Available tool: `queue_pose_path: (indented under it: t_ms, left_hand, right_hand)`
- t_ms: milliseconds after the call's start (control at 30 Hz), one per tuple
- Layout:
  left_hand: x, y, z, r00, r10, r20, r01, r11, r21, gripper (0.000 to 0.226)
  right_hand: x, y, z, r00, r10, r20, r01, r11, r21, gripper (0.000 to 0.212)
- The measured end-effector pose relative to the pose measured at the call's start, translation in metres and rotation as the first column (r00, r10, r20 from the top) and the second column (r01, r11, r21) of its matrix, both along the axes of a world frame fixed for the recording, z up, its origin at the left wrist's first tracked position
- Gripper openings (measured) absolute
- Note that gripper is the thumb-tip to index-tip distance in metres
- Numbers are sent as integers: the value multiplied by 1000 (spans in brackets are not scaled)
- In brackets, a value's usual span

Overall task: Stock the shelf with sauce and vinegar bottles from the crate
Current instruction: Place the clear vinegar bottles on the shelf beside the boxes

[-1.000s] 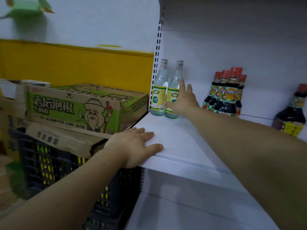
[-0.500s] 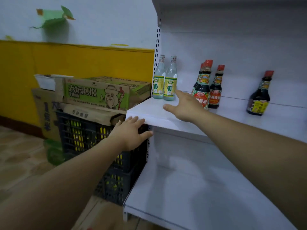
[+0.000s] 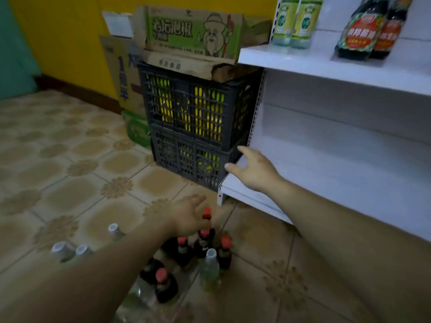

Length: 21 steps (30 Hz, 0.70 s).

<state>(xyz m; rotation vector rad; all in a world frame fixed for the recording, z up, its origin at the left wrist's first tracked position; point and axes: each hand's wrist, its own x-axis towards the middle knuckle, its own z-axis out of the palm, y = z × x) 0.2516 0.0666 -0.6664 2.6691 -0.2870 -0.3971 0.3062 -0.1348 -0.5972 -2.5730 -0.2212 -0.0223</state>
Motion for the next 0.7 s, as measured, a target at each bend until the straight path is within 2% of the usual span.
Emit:
queue_pose_path:
  t_ms: [67, 167, 267, 367, 467, 533, 600, 700]
  left_hand:
    - [-17, 4, -32, 999, -22, -46, 20, 998, -52, 91]
    - [-40, 6, -70, 993, -48, -108, 23, 975, -223, 84]
    - [-59, 4, -106, 984, 8, -175, -74, 923, -379, 83]
    - [-72, 0, -142, 960, 72, -271, -194, 868, -457, 90]
    - [-82, -3, -169, 925, 118, -361, -298, 814, -498, 93]
    - [-88, -3, -183, 914, 138, -382, -335, 787, -518, 88]
    - [-93, -2, -194, 910, 186, -370, -364, 785, -501, 86]
    - [-99, -2, -206, 902, 235, -361, -393, 791, -468, 87]
  right_hand:
    - [-12, 8, -46, 997, 2, -76, -2, 1000, -4, 79]
    - [-27, 14, -105, 977, 14, -214, -16, 1000, -9, 79]
    - [-38, 19, -149, 960, 41, -277, -45, 999, -9, 71]
    - [-51, 23, -179, 914, 138, -382, -100, 988, 118, 58]
    - [-61, 24, -197, 846, 244, -474, -217, 970, 112, 67]
    - [-65, 24, -207, 828, 292, -478, -311, 950, 43, 68]
    - [-69, 27, -217, 844, 312, -436, -360, 933, -28, 52]
    - [-77, 32, -228, 898, 272, -345, -308, 950, -54, 20]
